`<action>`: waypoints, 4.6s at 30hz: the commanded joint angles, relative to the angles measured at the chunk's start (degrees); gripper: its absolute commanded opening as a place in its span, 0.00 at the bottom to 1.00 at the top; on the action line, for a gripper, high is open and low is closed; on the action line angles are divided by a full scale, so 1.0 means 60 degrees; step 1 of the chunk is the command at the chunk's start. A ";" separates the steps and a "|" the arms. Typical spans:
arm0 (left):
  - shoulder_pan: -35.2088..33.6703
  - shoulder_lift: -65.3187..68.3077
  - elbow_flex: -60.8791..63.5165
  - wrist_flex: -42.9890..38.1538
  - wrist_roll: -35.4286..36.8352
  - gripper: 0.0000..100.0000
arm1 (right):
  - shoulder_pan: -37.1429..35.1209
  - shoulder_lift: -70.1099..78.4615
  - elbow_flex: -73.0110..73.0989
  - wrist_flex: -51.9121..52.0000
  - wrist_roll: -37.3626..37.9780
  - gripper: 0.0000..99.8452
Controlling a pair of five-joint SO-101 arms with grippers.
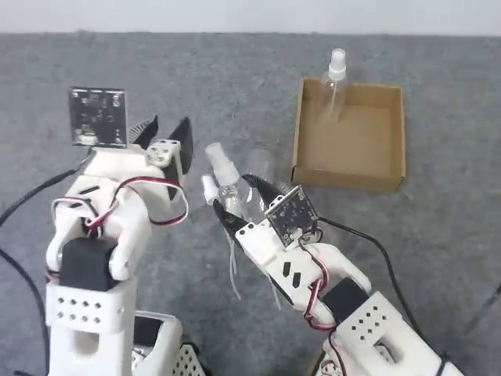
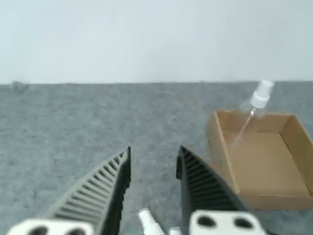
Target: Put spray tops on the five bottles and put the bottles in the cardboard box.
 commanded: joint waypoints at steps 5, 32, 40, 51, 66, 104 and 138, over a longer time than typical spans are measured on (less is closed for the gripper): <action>0.0864 0.0044 0.1062 -0.0366 -0.1026 0.14 | 0.0110 -0.0359 -0.0044 -0.0227 -0.0103 0.01; 0.0703 -0.5480 0.5780 -0.0571 -0.1128 0.17 | 0.1326 0.2513 -0.4190 0.1048 -0.0088 0.01; 0.1377 -0.6344 0.6674 -0.0586 -0.1128 0.29 | 0.0930 0.6073 -0.7297 0.1209 -0.0117 0.01; 0.1465 -0.6330 0.7333 -0.1436 -0.1172 0.29 | 0.0330 0.5326 -0.8733 0.4696 -0.0542 0.01; 0.1495 -0.6344 0.7333 -0.1377 -0.1143 0.29 | 0.2015 0.4051 -0.9070 0.6308 -0.0527 0.01; 0.1407 -0.6388 0.7465 -0.1451 -0.1158 0.07 | 0.8110 1.2872 -1.0989 -0.2718 0.0366 0.01; 0.1407 -0.6388 0.7553 -0.1451 -0.1143 0.07 | 0.7817 1.4557 -1.0960 -0.3524 0.0366 0.01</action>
